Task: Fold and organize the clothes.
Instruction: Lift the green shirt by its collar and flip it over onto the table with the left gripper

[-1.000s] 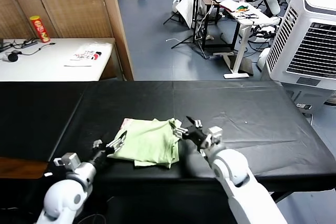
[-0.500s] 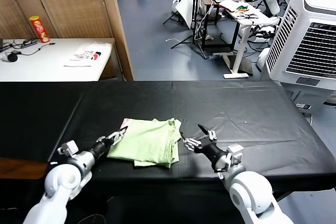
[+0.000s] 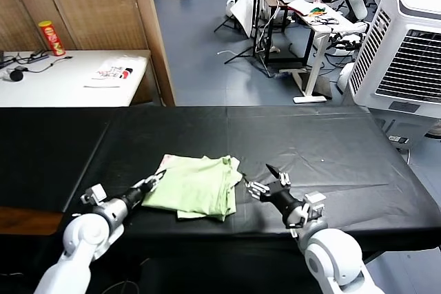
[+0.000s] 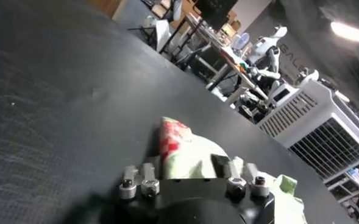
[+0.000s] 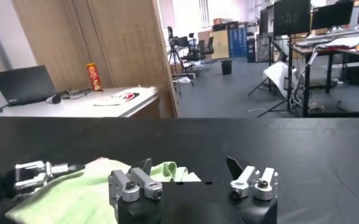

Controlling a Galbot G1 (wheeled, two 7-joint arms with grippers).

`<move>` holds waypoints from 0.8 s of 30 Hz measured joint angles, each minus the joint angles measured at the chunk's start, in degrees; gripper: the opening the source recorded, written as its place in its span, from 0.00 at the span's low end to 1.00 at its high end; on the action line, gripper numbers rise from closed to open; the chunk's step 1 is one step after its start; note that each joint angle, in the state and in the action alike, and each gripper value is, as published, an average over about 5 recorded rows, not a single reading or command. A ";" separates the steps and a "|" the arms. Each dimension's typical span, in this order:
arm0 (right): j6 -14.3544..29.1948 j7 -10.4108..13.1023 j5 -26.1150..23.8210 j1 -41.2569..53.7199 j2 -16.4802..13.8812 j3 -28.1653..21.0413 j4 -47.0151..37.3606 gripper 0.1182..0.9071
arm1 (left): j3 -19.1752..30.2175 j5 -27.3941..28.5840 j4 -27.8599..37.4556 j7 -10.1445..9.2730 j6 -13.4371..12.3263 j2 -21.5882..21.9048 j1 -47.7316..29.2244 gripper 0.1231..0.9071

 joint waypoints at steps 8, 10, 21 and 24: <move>0.23 0.36 -0.43 -0.70 0.31 0.42 -0.16 0.86 | -1.77 2.68 -2.59 -5.95 1.19 -2.23 1.46 0.04; 0.32 0.40 -0.69 -0.72 0.50 0.26 -0.37 0.86 | -2.58 4.42 -3.98 -7.66 1.75 -2.75 2.34 0.03; 0.49 0.61 -1.32 0.77 1.24 -2.02 -2.30 0.86 | -9.02 12.29 -12.85 -10.76 1.89 -2.00 8.48 0.03; 0.49 0.66 -1.32 1.22 1.25 -2.60 -2.66 0.86 | -11.21 14.49 -15.41 -10.83 1.84 -1.14 10.12 0.03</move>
